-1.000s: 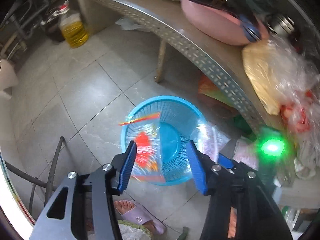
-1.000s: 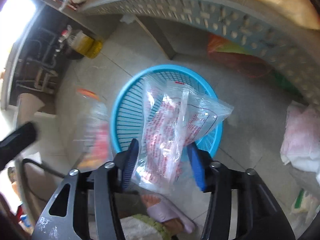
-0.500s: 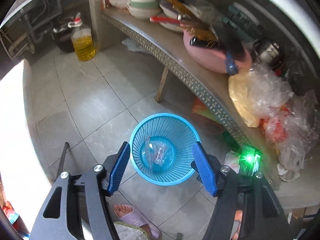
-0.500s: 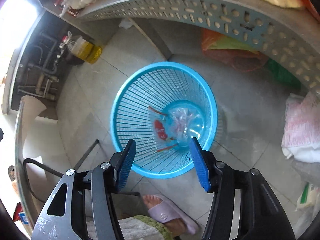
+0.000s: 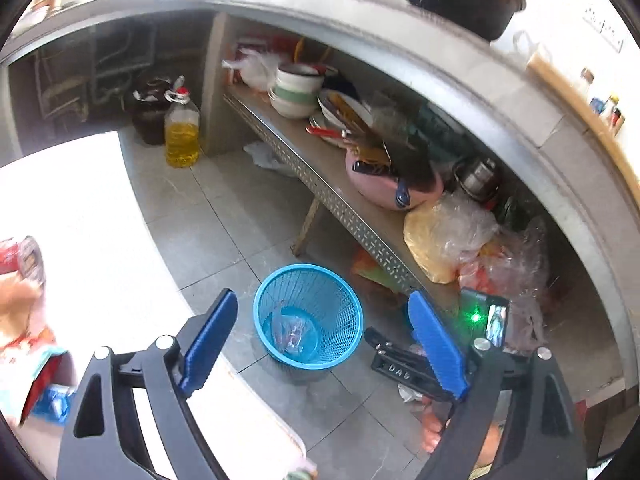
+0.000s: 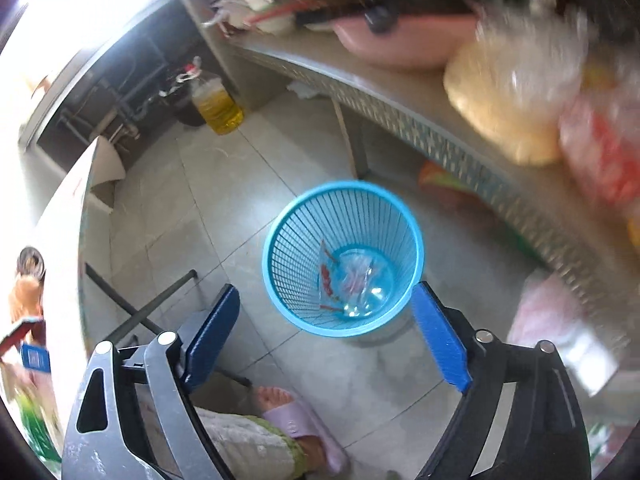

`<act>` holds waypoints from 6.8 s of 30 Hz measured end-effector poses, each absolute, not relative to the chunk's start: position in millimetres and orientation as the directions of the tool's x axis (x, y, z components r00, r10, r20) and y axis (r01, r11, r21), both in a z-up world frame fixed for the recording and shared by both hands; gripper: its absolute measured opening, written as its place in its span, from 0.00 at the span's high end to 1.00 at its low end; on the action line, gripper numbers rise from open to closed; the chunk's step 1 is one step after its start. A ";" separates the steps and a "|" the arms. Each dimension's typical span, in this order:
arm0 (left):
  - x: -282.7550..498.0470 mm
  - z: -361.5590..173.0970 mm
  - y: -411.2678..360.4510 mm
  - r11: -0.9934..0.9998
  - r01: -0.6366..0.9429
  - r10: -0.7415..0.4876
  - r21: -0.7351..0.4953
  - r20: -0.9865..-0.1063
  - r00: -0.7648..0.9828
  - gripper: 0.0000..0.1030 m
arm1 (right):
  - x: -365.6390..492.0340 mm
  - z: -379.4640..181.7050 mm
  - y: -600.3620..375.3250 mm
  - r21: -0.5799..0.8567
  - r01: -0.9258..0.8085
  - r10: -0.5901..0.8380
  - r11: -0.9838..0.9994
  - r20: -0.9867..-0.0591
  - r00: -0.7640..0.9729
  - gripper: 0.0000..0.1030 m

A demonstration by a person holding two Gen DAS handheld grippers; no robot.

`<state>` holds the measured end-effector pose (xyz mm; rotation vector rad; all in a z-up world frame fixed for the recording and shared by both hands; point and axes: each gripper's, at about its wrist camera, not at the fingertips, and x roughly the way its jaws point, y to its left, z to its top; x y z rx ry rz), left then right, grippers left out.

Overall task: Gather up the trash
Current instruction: 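Bring both tools back over the table, then grasp the yellow medicine box with the left tool while the right tool grasps the red snack bag, then carry the medicine box and snack bag to the wastebasket and release both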

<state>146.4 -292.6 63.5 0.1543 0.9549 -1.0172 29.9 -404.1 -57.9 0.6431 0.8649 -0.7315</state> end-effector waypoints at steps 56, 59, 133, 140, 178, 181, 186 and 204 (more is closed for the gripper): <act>138.7 113.5 37.6 0.873 0.372 -0.487 -0.314 -0.562 0.668 0.06 | 138.0 61.9 -238.4 0.328 0.110 0.128 0.938 -0.625 0.770 0.18; 138.3 115.4 50.4 0.892 0.349 -0.452 -0.288 -0.557 0.696 0.06 | 141.3 66.6 -228.4 0.307 0.053 0.155 0.950 -0.615 0.773 0.19; 223.2 23.2 166.1 0.208 0.014 -0.781 -0.978 -0.158 0.605 0.72 | 193.8 106.2 -93.1 -0.283 -0.247 0.058 0.927 -0.542 0.839 1.00; 220.1 52.0 153.8 0.225 0.105 -0.796 -0.969 -0.121 0.593 0.72 | 181.6 131.7 -119.2 -0.143 -0.197 0.104 0.970 -0.488 0.867 1.00; 219.7 81.7 -121.2 0.420 0.340 -0.907 -0.842 -0.375 0.192 0.72 | 57.0 89.7 -290.5 0.074 0.381 -0.291 0.922 -0.516 0.805 1.00; 218.2 77.5 -151.5 0.433 0.359 -0.901 -0.827 -0.407 0.150 0.72 | 45.8 81.6 -301.1 0.082 0.419 -0.315 0.904 -0.536 0.784 1.00; 210.4 74.9 -205.7 0.471 0.425 -0.873 -0.773 -0.476 0.103 0.72 | 26.4 69.0 -321.3 0.080 0.494 -0.368 0.866 -0.567 0.737 1.00; 186.8 -18.7 -394.4 0.631 0.618 -0.598 -0.468 -0.802 0.004 0.72 | 5.7 -45.9 -417.5 0.149 0.715 -0.355 0.683 -0.788 0.504 1.00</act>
